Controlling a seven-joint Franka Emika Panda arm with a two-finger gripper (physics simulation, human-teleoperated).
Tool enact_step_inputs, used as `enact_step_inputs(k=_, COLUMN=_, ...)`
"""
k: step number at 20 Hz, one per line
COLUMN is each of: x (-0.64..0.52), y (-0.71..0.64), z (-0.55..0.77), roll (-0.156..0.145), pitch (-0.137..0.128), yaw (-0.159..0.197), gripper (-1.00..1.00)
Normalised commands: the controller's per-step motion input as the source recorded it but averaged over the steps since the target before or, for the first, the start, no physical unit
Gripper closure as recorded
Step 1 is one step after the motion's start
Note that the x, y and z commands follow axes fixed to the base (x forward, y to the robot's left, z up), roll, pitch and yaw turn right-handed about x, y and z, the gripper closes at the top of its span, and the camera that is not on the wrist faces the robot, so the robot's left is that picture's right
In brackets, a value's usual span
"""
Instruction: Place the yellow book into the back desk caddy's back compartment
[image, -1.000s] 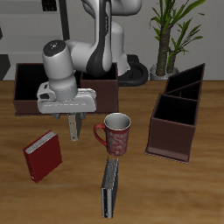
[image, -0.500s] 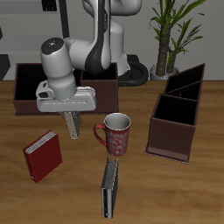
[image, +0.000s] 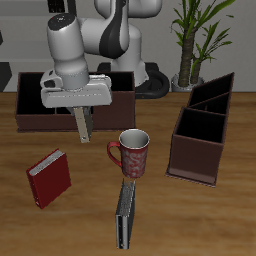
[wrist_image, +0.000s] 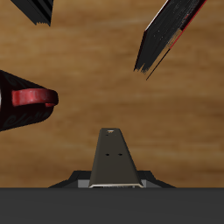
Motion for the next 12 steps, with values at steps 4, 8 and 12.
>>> enact_step_inputs(k=4, x=-0.16, y=0.31, z=0.84, roll=0.025, pitch=-0.070, yaw=0.063, gripper=1.00)
enact_step_inputs(k=8, x=-0.25, y=0.28, z=0.58, roll=0.017, pitch=-0.038, yaw=0.059, gripper=1.00)
enact_step_inputs(k=12, x=-0.33, y=0.38, z=0.44, roll=0.028, pitch=-0.035, yaw=0.102, gripper=1.00)
